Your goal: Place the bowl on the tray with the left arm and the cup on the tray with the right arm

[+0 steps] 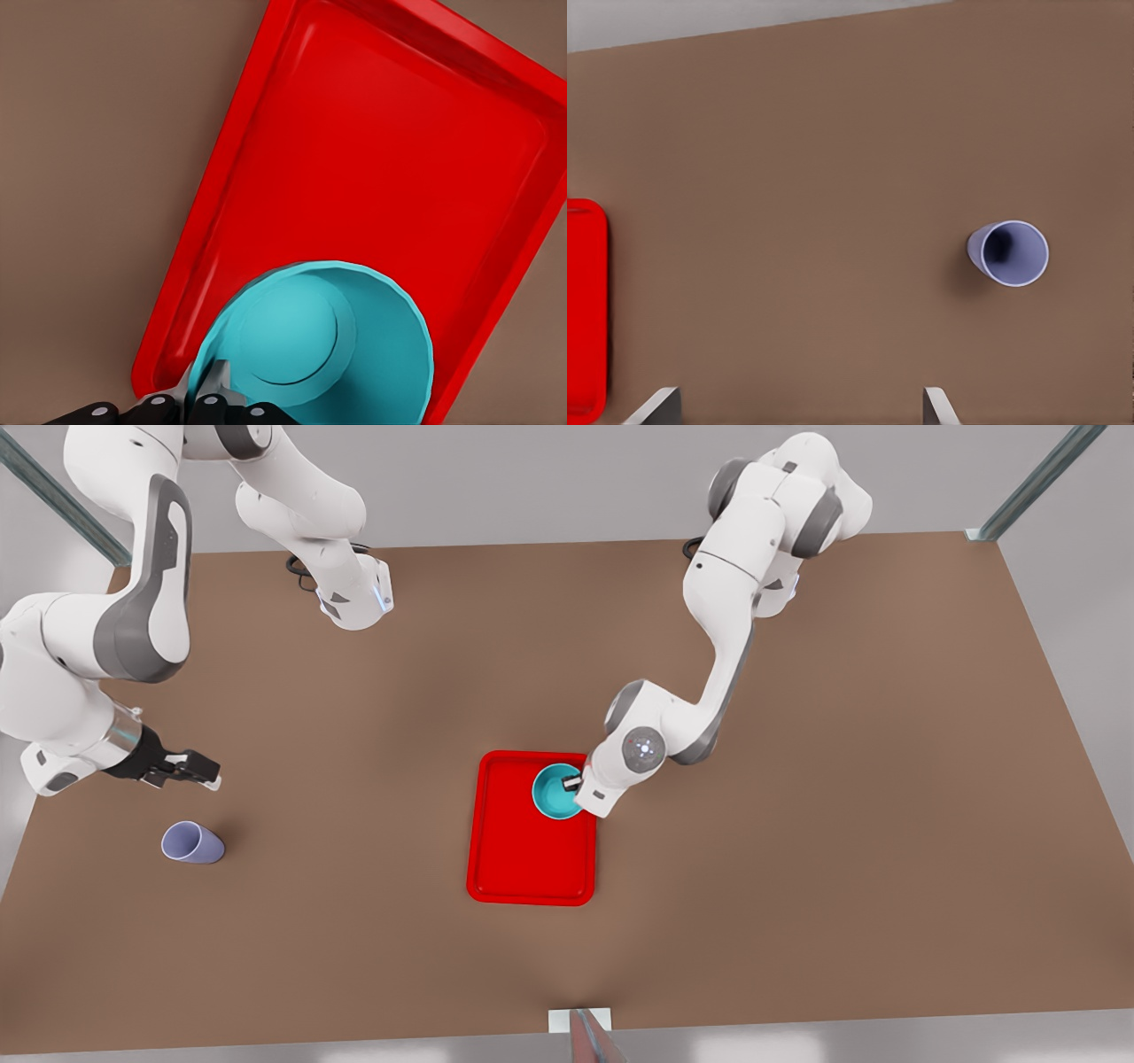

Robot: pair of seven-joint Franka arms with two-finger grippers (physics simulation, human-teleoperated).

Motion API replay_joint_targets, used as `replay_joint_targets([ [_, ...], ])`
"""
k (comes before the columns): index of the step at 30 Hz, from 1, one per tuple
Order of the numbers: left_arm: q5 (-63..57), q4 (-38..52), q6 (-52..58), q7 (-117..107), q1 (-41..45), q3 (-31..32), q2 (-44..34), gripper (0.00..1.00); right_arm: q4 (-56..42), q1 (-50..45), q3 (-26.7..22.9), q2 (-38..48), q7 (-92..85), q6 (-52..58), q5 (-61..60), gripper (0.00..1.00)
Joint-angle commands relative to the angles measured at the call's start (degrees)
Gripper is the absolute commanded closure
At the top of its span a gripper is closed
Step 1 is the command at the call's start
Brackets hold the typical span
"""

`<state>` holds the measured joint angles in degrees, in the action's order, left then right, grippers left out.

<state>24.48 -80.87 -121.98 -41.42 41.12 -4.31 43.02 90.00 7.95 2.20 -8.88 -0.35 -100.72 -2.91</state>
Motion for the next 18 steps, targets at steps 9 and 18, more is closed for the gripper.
replay_joint_targets([
  [9,5.7,0.7,-3.1,0.4,0.9,1.1,2.7,0.4,0.0,0.0,0.0,0.0,0.0,0.0,0.0,0.0],
  [18,-9.0,5.3,26.9,10.3,-1.8,-7.2,-7.1,0.01,0.1,0.0,0.0,0.0,-0.1,0.1,0.0,0.0],
])
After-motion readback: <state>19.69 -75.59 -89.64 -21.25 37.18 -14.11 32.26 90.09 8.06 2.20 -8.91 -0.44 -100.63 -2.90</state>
